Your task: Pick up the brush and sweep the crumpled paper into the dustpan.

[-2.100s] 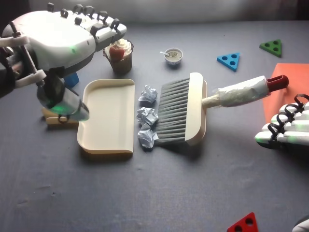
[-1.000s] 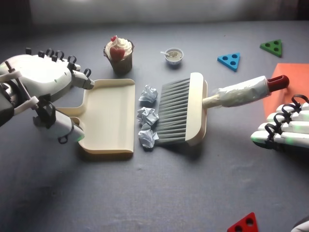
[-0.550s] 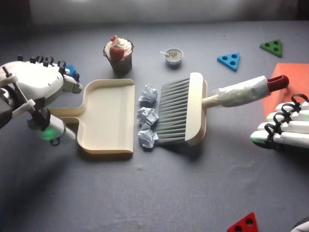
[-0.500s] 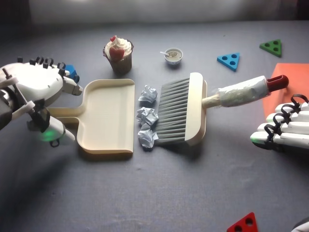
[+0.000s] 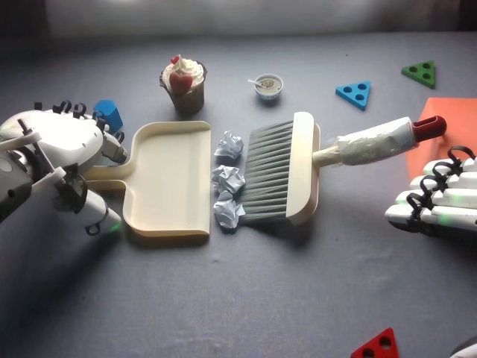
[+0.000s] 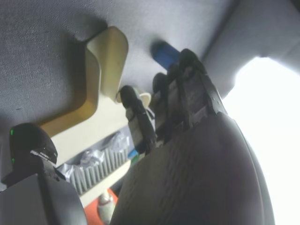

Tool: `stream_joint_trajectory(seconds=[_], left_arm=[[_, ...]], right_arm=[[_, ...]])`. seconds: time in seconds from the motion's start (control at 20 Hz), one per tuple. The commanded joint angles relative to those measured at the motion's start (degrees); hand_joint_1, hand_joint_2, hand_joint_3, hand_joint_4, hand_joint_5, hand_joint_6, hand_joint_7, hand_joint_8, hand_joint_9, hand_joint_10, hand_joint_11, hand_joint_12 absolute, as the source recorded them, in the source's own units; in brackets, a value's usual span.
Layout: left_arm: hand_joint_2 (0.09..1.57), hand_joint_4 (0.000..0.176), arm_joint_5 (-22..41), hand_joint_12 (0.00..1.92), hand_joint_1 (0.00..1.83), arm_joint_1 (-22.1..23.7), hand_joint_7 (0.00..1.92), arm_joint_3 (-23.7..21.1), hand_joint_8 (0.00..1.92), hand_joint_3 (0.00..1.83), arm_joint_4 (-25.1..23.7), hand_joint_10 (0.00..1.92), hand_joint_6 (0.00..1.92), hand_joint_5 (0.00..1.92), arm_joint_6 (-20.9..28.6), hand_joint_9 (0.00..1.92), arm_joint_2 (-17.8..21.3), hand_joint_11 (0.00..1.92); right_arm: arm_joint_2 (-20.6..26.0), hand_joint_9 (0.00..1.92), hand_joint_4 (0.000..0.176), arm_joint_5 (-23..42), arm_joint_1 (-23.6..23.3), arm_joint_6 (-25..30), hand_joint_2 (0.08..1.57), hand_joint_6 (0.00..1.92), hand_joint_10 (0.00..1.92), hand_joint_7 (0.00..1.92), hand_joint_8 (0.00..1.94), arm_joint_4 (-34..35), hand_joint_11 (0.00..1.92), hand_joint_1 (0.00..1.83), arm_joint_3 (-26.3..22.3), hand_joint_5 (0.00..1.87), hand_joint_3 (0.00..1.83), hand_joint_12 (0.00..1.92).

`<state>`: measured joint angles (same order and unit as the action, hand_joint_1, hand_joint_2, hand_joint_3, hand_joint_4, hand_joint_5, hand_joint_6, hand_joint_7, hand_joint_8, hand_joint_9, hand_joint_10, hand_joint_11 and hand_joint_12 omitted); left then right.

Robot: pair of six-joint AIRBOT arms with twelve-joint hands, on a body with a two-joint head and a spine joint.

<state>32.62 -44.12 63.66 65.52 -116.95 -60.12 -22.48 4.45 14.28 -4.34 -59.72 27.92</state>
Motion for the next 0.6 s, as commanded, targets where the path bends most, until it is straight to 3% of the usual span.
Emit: stream_joint_trajectory(seconds=[0.0,0.15,0.25,0.4,0.55], left_arm=[[0.94,0.102,4.2,0.02,0.82,0.0,0.26,0.5,0.00,0.00,-1.7,0.00,0.01,0.59,-0.2,0.17,-0.4,0.17],[0.98,0.083,4.0,0.04,0.84,0.0,0.31,1.1,0.00,0.00,-1.8,0.01,0.02,0.70,-0.2,0.21,-1.3,0.23],[0.98,0.082,4.1,0.03,0.86,0.0,0.32,1.3,0.00,0.00,-2.0,0.00,0.03,0.75,-0.2,0.21,-1.6,0.23],[1.00,0.065,4.2,0.03,0.91,0.1,0.31,1.4,0.00,0.01,-2.0,0.01,0.02,0.83,-0.2,0.21,-1.8,0.23],[1.02,0.023,4.6,0.04,1.00,0.4,0.31,1.1,0.00,0.00,-2.0,0.00,0.01,0.96,0.0,0.26,-1.9,0.28]], right_arm=[[0.6,0.04,0.000,2.9,-0.7,0.1,0.91,0.00,0.00,0.05,0.00,0.6,0.04,0.00,-0.1,0.05,0.00,0.00],[0.6,0.06,0.000,2.9,-0.7,0.1,0.92,0.00,0.01,0.06,0.00,0.6,0.07,0.00,-0.2,0.05,0.00,0.01],[0.6,0.05,0.000,2.9,-0.8,0.1,0.92,0.00,0.00,0.05,0.00,0.6,0.06,0.00,-0.2,0.04,0.00,0.01],[0.6,0.06,0.000,2.9,-0.8,0.1,0.92,0.01,0.00,0.06,0.00,0.6,0.07,0.00,-0.2,0.06,0.00,0.01],[0.6,0.05,0.000,2.9,-0.8,0.1,0.92,0.00,0.00,0.06,0.00,0.6,0.05,0.00,-0.2,0.06,0.00,0.00]])
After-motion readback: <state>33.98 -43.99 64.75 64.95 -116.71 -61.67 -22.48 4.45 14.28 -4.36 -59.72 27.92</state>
